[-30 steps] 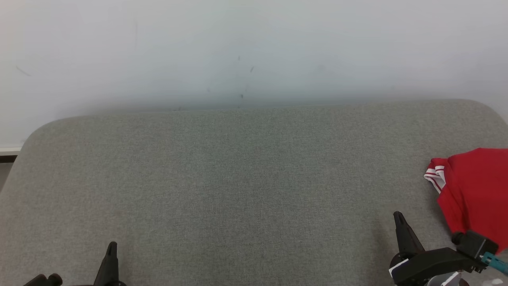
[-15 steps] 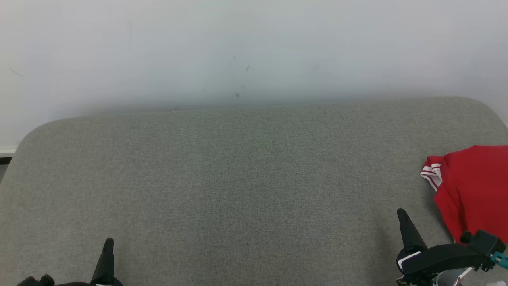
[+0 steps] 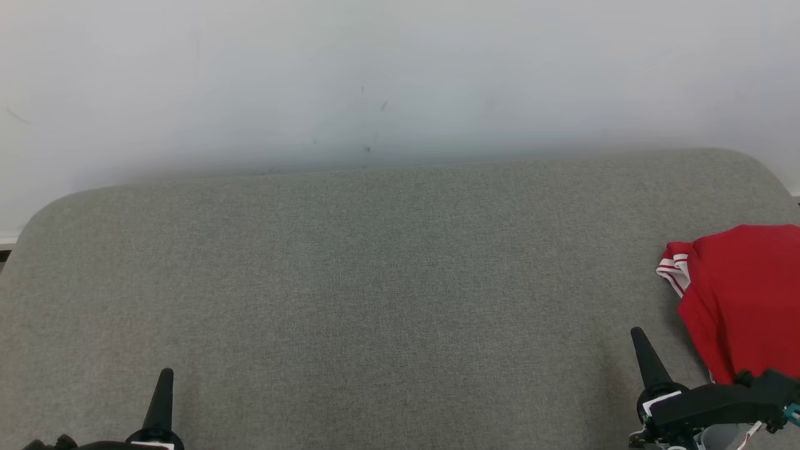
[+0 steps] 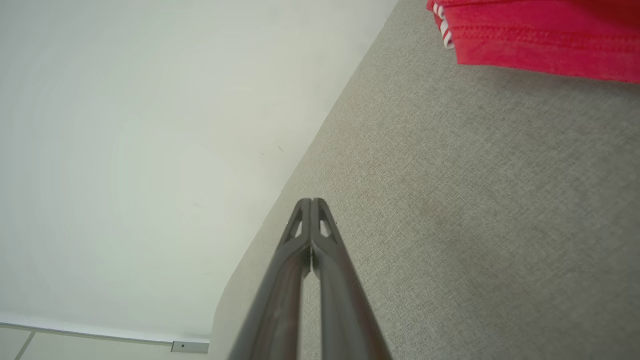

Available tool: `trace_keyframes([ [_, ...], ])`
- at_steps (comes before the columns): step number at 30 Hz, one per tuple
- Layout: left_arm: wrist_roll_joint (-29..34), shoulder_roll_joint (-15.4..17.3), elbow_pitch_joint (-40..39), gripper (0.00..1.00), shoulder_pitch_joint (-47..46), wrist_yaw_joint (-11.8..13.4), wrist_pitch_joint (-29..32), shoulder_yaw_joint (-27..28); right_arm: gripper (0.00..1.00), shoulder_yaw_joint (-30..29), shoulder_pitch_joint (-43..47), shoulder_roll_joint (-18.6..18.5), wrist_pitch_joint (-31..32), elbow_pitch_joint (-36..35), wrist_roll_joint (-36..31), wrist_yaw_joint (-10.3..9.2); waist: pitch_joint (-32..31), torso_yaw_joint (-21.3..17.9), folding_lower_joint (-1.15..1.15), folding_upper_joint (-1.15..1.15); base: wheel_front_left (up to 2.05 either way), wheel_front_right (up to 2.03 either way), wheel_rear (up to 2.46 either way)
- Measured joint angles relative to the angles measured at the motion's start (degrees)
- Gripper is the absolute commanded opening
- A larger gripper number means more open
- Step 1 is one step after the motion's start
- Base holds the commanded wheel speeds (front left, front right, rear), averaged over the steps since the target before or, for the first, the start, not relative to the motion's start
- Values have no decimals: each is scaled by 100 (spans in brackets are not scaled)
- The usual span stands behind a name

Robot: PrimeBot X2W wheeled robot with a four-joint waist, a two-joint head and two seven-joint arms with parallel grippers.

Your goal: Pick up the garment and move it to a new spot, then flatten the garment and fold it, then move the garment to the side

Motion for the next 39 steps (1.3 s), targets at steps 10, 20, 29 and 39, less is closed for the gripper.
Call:
trace_keyframes([
  [10, -638, -36, 34, 0, -113, -88, 146, 157, 0, -114, -104, 9, 127, 62, 704, 97, 12, -49, 0, 0, 0, 0, 0],
  [20, -1290, -76, 75, 0, -120, -211, 279, 318, 0, -227, -133, 14, 267, 126, 1410, 177, 24, -98, 0, 0, 0, 0, 0],
  [29, -1937, -142, 122, 0, -236, -289, 402, 470, 0, -346, -221, 20, 416, 158, 2114, 264, 36, -148, 0, 0, 0, 0, 0],
  [39, -2332, -176, 174, 0, -264, -383, 486, 556, 0, -417, -255, 23, 511, 189, 2609, 325, 43, -178, 0, 0, 0, 0, 0],
])
